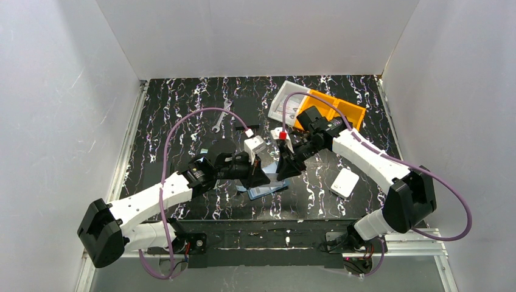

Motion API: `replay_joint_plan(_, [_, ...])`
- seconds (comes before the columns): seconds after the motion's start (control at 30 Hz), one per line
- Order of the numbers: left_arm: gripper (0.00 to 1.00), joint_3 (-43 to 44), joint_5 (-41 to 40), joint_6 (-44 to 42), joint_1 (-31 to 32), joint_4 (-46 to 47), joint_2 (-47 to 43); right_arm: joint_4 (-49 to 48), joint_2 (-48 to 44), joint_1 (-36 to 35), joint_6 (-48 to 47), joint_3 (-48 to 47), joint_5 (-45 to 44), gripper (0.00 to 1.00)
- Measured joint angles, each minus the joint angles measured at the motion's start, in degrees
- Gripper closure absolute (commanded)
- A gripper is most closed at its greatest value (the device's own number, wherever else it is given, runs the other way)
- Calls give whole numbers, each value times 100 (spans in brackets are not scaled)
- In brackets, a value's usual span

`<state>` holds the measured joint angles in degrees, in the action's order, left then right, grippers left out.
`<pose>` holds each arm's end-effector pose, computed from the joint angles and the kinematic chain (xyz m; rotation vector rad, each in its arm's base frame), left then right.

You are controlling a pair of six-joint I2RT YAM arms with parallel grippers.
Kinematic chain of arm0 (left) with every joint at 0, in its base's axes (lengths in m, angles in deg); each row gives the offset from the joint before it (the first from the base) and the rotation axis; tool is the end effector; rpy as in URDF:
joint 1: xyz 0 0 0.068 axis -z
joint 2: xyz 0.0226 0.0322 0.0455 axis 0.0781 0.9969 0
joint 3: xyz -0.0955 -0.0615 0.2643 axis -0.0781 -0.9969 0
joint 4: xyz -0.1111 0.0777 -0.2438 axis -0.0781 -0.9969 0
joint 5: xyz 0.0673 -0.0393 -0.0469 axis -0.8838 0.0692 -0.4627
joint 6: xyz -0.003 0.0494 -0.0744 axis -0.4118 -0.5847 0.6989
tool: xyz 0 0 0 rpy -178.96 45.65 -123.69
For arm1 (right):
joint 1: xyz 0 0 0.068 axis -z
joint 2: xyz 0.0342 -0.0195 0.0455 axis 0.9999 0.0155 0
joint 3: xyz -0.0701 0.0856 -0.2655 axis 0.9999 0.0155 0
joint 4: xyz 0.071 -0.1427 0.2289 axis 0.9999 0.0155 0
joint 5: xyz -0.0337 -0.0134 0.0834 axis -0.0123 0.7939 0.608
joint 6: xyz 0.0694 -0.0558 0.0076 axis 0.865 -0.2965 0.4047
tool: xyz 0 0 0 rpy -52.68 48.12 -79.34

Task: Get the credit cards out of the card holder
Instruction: Place the credit card in the storage box.

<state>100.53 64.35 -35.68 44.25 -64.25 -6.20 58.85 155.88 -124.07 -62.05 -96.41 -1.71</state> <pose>0.1748 -0.2529 0.2752 0.9120 1.8553 -1.1611 0.2144 0.2320 0.2773 -1.7759 1.5534 1.2170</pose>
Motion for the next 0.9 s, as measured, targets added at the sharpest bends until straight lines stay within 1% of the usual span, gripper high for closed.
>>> replay_joint_plan(0.07, [100,0,0,2,2,2,-11,-22,24,0,15,0,28,83])
replay_joint_plan(0.13, [100,0,0,9,0,4,-22,-42,46,-2,24,0,50,95])
replay_joint_plan(0.17, [100,0,0,13,0,4,-26,-48,57,-2,48,0,61,99])
replay_joint_plan(0.2, [97,0,0,15,2,2,-28,-42,63,-2,48,0,74,99])
replay_joint_plan(0.27, [73,0,-35,39,4,-7,-31,-31,68,0,68,-2,76,99])
replay_joint_plan(0.3, [59,0,-98,72,7,-7,-42,-24,70,0,90,-11,59,99])
replay_joint_plan(0.4, [6,-11,-592,289,13,-28,-192,9,74,4,181,-101,-197,99])
replay_joint_plan(0.43, [2,-37,-839,385,13,-46,-328,13,72,13,203,-144,-286,99])
replay_joint_plan(0.5, [2,-162,-1294,599,11,-63,-717,11,74,94,271,-280,-507,99])
replay_joint_plan(0.63, [2,-566,-2210,1067,-28,-138,-1880,-155,79,424,520,-573,-1115,99])
replay_joint_plan(0.77, [2,-824,-2653,1373,-68,-404,-2570,-525,240,699,859,-1019,-2000,99])
replay_joint_plan(0.9, [2,-1078,-2848,1705,-79,-734,-2806,-1003,619,946,1084,-1596,-2793,99])
